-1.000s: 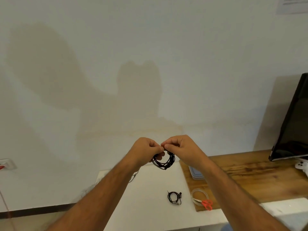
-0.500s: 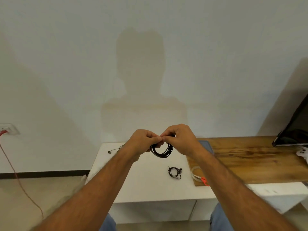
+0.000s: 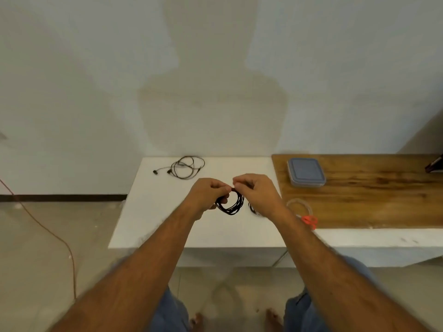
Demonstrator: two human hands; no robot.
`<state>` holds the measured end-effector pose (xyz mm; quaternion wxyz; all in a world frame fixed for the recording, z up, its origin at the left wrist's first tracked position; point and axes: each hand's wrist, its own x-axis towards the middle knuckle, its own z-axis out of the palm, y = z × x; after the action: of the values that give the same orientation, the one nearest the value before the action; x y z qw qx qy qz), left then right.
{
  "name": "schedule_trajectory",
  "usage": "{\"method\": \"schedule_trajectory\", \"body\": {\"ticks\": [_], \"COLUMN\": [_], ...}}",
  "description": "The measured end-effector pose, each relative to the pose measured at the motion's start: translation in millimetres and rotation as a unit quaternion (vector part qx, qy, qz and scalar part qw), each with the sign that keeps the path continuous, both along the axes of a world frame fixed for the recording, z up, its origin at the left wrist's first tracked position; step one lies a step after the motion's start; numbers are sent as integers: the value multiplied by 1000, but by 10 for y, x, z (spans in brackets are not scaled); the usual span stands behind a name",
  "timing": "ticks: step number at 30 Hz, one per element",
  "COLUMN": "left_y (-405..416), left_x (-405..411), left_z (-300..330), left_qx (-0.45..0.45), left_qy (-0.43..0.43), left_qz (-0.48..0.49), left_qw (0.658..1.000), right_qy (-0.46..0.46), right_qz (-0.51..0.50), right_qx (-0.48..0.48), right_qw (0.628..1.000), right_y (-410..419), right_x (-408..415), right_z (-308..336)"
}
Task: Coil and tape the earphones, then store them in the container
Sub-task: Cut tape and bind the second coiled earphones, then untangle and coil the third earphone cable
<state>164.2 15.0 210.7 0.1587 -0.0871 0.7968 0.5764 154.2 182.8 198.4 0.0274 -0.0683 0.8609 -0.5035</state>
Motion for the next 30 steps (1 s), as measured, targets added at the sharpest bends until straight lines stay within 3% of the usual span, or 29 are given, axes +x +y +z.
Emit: {"method": "schedule_trajectory", "body": {"ticks": [7,16,22,26,30], "left_y": [42,252,318,296,290], "left_x": [-305,-675,-783,-829,-796], "left_z": [-883,-1751,-2066,-2180,-2202], "left_qx": [-19,-21,-17,-129,-262], "left_qy": [-73,-138,-132,-61,7], "left_qz": [34,67,82,45,0], "left_qw": [997,988,988,989,965], "right_qy": [-44,-133,-157,-168,-174], "right_qz": [-96,-109,-104,-91,-85], "right_qx": [-18,-25,-26,-5,1], "right_qw": [994,985,982,981,981], "right_y": [320,563,580,589,572], "right_x": [-21,95,93,77,37], "right_z": [-775,-1369,-1553,-1655,-1725]}}
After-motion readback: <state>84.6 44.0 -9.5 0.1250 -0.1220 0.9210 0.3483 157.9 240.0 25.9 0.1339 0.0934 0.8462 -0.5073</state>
